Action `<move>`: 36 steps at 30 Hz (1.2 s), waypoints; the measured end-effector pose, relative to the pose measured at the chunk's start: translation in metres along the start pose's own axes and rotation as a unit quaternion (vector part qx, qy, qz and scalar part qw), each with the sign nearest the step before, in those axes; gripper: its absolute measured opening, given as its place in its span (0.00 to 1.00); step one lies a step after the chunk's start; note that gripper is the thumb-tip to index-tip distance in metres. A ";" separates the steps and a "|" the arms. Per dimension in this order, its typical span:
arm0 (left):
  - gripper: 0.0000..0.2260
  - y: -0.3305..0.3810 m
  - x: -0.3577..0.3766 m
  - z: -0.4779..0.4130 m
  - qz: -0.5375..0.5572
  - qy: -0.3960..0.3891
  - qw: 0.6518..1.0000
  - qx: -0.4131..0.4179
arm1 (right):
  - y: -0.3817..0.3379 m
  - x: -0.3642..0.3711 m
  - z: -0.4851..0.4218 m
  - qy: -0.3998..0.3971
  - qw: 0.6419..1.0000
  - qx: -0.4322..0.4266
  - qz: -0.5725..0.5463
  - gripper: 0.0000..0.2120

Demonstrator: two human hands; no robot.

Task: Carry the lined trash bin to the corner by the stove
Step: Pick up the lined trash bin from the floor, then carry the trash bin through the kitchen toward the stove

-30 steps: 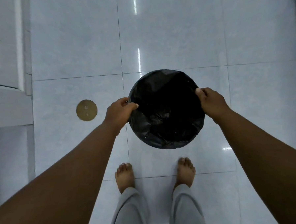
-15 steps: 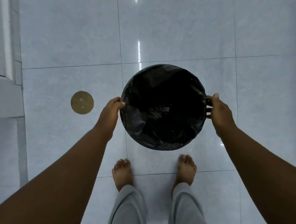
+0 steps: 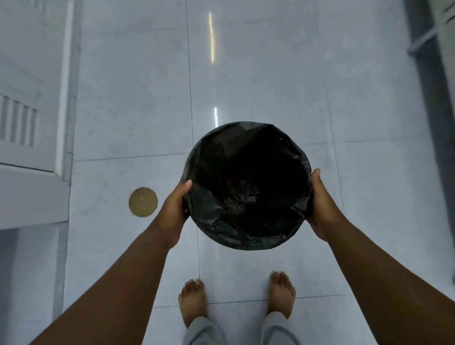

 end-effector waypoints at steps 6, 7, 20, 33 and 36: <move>0.25 0.175 0.021 0.110 0.056 0.002 0.992 0.116 | -0.166 0.054 0.119 -0.017 0.995 -0.097 -0.012 0.35; 0.25 0.208 0.024 0.132 0.062 -0.001 0.989 0.134 | -0.194 0.061 0.141 -0.019 0.993 -0.114 -0.012 0.35; 0.24 0.552 0.049 0.345 0.107 0.054 0.914 0.388 | -0.510 0.169 0.355 -0.141 0.924 -0.351 0.055 0.41; 0.23 0.729 0.007 0.282 0.136 0.012 0.883 0.450 | -0.662 0.272 0.309 -0.172 0.900 -0.400 0.000 0.35; 0.23 0.771 -0.003 0.248 0.133 0.011 0.886 0.444 | -0.697 0.295 0.280 -0.155 0.905 -0.396 0.004 0.36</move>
Point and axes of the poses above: each hand's wrist, its own z-axis away from the middle knuckle, its own x-axis out of the palm, y = z × x, the point moved 4 cm from there along -z, towards the middle knuckle, and after that the axes turned 13 degrees about -z, right-handed, at the moved point
